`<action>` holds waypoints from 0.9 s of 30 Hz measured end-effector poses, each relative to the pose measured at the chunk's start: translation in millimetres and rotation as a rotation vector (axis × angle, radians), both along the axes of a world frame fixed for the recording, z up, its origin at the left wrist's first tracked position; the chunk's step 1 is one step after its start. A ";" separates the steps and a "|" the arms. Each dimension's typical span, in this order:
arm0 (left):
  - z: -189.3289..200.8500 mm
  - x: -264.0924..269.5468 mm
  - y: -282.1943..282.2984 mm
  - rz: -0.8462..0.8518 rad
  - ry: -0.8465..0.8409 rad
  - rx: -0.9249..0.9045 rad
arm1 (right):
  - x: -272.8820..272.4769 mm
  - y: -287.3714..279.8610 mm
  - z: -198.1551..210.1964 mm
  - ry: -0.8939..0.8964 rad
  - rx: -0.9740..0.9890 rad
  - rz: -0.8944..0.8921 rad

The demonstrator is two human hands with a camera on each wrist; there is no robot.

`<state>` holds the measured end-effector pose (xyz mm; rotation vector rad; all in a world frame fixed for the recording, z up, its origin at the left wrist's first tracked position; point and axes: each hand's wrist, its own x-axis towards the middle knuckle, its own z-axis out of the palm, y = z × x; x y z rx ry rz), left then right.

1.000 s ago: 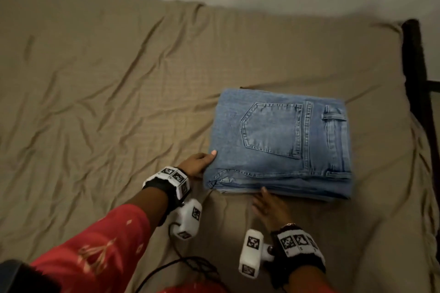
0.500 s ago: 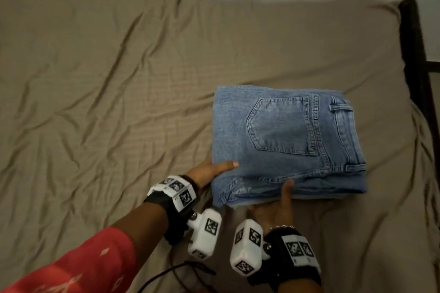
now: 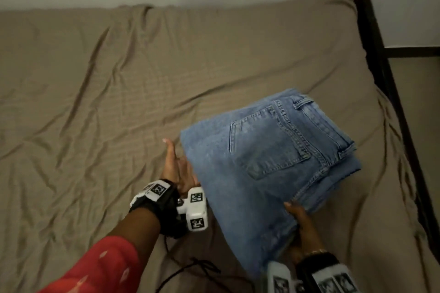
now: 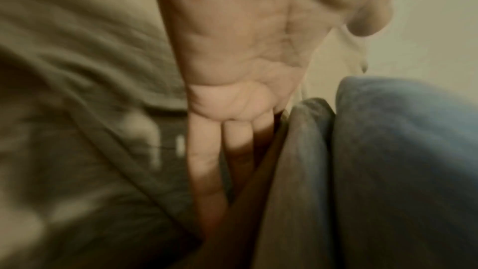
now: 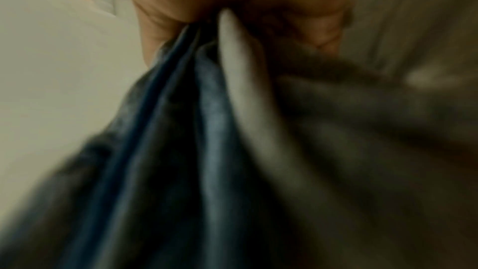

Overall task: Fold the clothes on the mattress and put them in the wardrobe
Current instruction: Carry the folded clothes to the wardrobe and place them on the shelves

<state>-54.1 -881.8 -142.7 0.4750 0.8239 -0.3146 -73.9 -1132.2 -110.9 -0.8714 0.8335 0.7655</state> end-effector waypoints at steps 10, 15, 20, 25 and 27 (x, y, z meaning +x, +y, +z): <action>29.3 -40.4 -18.0 -0.316 0.077 0.139 | -58.1 -77.2 73.7 -0.137 -0.186 0.140; 121.3 -52.7 -39.6 -0.597 -0.157 0.075 | -104.3 -103.2 120.6 -0.171 -0.243 0.139; 185.6 -89.9 -63.8 -0.883 -0.238 0.161 | -182.0 -125.3 180.8 -0.160 -0.219 -0.018; 247.4 -139.9 -105.7 -1.159 -0.244 0.179 | -274.1 -152.9 234.1 -0.235 -0.265 -0.122; 279.3 -165.3 -131.3 -1.188 -0.309 0.119 | -312.9 -165.9 252.9 -0.277 -0.280 -0.175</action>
